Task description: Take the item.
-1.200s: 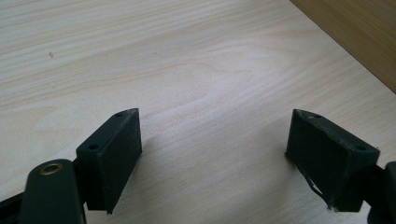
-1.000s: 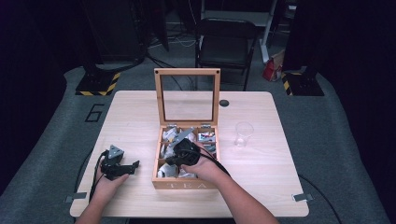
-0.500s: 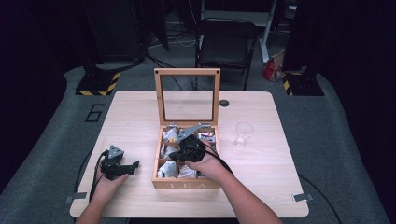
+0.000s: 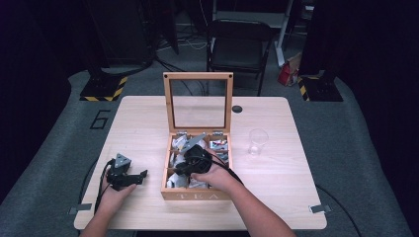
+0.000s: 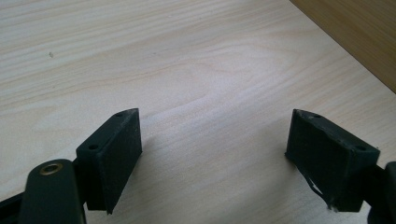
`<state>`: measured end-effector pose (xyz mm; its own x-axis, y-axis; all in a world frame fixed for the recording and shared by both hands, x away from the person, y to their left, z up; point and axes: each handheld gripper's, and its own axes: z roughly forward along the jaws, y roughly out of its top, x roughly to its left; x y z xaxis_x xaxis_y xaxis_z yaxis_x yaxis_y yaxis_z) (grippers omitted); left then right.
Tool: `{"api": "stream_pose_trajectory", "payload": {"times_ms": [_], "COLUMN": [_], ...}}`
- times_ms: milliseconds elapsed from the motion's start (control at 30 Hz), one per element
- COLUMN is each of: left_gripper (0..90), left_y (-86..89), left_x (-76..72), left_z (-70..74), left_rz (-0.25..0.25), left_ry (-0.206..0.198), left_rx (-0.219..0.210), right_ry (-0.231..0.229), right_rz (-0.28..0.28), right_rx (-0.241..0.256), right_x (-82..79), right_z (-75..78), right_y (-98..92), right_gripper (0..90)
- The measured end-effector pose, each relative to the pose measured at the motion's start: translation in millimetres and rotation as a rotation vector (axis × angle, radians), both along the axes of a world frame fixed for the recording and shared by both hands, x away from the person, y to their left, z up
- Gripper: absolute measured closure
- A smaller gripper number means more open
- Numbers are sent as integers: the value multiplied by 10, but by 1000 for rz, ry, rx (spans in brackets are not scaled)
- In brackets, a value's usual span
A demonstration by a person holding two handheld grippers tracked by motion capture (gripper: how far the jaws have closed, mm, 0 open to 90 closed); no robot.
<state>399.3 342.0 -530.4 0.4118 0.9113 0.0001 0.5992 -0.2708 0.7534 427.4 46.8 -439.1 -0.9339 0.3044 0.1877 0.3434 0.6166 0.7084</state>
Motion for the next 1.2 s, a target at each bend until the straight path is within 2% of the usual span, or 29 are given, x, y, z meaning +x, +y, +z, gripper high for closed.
{"api": "stream_pose_trajectory", "payload": {"times_ms": [367, 600, 1033, 1200], "left_gripper": [179, 179, 179, 179], "left_y": [2, 0, 2, 4], "left_x": [-1, -5, -6, -3], "left_z": [0, 1, 0, 0], "left_rz": [-1, 0, -1, -3], "left_ry": [1, 5, 4, -1], "left_rx": [1, -2, -1, 1], "right_ry": [-11, 0, 15, 17], "right_rz": [41, 45, 26, 28], "right_rx": [13, -7, -23, -8], "right_x": [25, 36, 66, 73], "right_z": [-35, -76, -48, -46], "right_y": [104, 157, 53, 52], "right_gripper": [732, 718, 702, 694]}}
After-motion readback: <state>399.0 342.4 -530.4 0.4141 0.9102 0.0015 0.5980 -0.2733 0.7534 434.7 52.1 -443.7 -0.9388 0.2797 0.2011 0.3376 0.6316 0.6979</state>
